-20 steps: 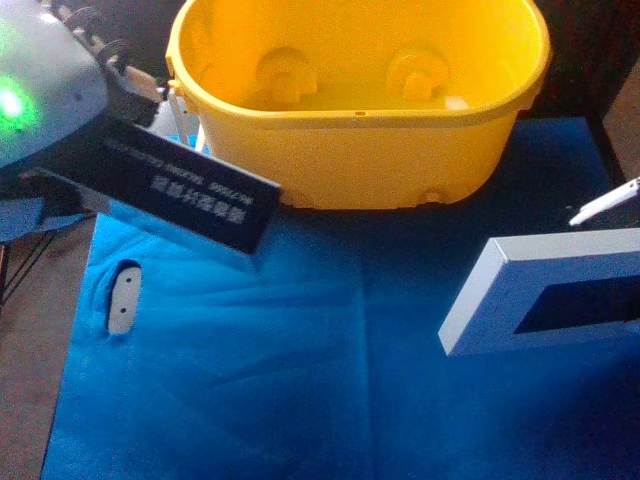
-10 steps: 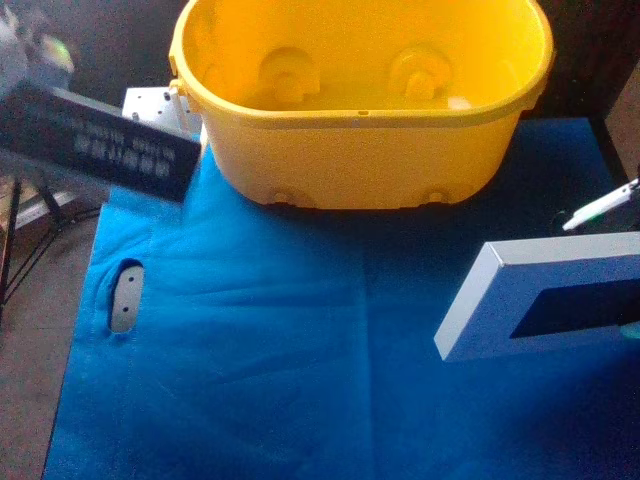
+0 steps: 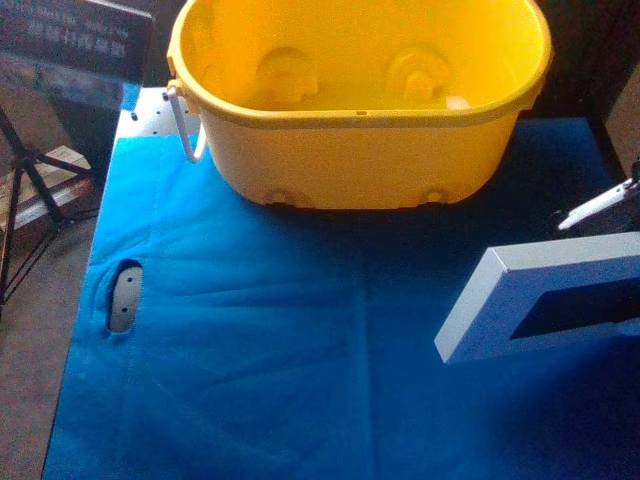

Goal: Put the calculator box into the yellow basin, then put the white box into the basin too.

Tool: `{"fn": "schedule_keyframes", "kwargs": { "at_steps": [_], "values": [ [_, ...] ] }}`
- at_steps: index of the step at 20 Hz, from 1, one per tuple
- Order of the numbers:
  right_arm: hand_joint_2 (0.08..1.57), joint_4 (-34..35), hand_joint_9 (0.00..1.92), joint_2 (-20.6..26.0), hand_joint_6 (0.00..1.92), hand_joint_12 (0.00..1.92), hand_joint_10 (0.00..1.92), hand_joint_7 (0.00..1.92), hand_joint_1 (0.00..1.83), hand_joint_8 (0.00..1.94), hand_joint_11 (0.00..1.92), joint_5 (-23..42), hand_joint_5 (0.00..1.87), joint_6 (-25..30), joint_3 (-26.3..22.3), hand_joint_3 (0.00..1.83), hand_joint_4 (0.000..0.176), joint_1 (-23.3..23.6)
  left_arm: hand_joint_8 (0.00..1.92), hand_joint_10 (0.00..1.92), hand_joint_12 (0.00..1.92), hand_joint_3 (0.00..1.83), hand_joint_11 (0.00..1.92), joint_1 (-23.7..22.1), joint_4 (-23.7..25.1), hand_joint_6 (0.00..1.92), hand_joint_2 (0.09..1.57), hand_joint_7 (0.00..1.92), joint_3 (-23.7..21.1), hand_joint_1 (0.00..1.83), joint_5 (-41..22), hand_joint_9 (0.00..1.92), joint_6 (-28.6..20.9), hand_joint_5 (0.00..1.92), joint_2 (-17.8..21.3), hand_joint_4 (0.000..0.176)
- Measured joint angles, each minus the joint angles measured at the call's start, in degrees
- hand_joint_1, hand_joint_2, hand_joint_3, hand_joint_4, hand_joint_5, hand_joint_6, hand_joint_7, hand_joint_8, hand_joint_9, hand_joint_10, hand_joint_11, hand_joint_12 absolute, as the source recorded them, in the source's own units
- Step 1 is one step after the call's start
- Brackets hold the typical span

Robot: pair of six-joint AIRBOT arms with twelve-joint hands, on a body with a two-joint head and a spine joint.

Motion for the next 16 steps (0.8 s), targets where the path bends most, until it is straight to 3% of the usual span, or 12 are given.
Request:
{"fn": "schedule_keyframes", "kwargs": {
  "at_steps": [3,4,6,7,8,9,10,11,12,13,16],
  "values": [
    [1.17,0.04,0.88,-0.04,1.02,1.68,1.48,0.82,1.37,1.24,0.89,0.33,0.8,0.02,-0.02,0.0,0.0,0.02,0.78,1.06,1.41,0.0,1.05,-6.8,-0.94,0.73,1.05,1.11,0.37,1.4,0.96,1.09,9.62,1.06,-2.58,0.0],
    [1.17,-0.02,0.88,-0.04,1.03,1.68,1.47,0.84,1.37,1.22,0.88,0.39,0.81,0.02,0.0,0.0,0.0,0.0,0.78,1.06,1.38,0.0,1.03,-8.17,-0.94,0.72,1.04,1.1,0.37,1.4,1.2,1.08,10.03,1.08,-2.58,0.0],
    [1.22,-0.11,0.78,-0.04,0.98,1.78,1.63,0.74,1.36,1.42,0.91,0.02,0.76,-0.04,0.31,0.0,0.0,0.0,0.83,1.16,1.45,0.0,0.95,-10.08,-1.16,0.81,1.07,1.08,1.22,1.4,2.64,1.03,10.12,1.0,-2.99,0.0],
    [1.21,-0.09,0.79,-0.2,0.99,1.76,1.61,0.75,1.36,1.4,0.92,0.0,0.76,-0.02,0.48,0.0,0.0,0.0,0.86,1.16,1.44,0.0,0.96,-10.75,-1.11,0.79,1.07,1.07,1.42,1.4,3.1,1.04,10.1,0.99,-3.3,0.0],
    [1.2,0.11,0.81,-0.52,1.0,1.76,1.59,0.77,1.36,1.36,0.9,0.0,0.77,-0.04,0.68,0.0,0.0,0.0,0.77,1.12,1.43,0.0,0.95,-11.98,-0.92,0.77,1.06,1.11,1.68,1.4,3.72,1.06,10.14,1.02,-3.45,0.0],
    [1.17,0.07,0.87,-0.81,1.0,1.73,1.5,0.84,1.37,1.23,0.92,0.02,0.8,-0.04,0.7,0.0,0.0,0.0,0.6,0.9,1.4,0.0,0.93,-13.68,-0.55,0.73,1.03,1.14,1.81,1.48,4.07,1.13,10.12,1.08,-4.07,0.0],
    [1.17,0.07,0.87,-1.25,1.0,1.73,1.5,0.84,1.37,1.22,0.92,0.07,0.81,-0.02,0.7,0.0,0.0,0.02,0.86,1.05,1.5,0.01,0.82,-14.97,0.22,0.99,1.1,0.93,1.99,1.49,4.26,1.01,9.22,0.89,-4.44,0.0],
    [1.17,-0.17,0.88,-1.75,1.0,1.71,1.47,0.84,1.37,1.21,0.93,0.09,0.81,-0.02,0.9,0.0,0.0,0.02,0.94,1.08,1.5,0.0,0.81,-15.65,1.68,0.94,1.09,0.92,2.45,1.5,4.74,1.0,7.1,0.97,-5.07,0.0],
    [1.18,-0.48,0.87,-2.14,1.02,1.71,1.5,0.81,1.37,1.26,0.9,-0.04,0.79,-0.02,1.05,0.0,0.0,0.09,0.92,1.08,1.47,0.0,0.78,-15.76,3.3,0.84,1.08,0.97,3.67,1.5,5.14,1.02,3.63,1.03,-6.71,0.0],
    [1.18,-0.55,0.86,-2.23,1.01,1.71,1.51,0.82,1.37,1.27,0.9,0.0,0.79,-0.02,1.07,0.0,0.0,0.13,0.88,1.1,1.37,0.0,0.9,-15.65,3.93,0.88,1.08,0.99,4.92,1.41,5.84,1.04,0.83,1.03,-8.17,0.0],
    [1.16,-0.63,0.89,-2.71,1.03,1.66,1.45,0.86,1.38,1.17,0.87,0.07,0.82,-0.11,1.99,0.0,0.0,0.48,0.94,1.19,1.43,0.0,0.83,-11.78,9.42,0.91,1.09,0.97,8.74,1.38,5.55,0.98,-12.5,1.01,-13.25,0.0]
  ]
}}
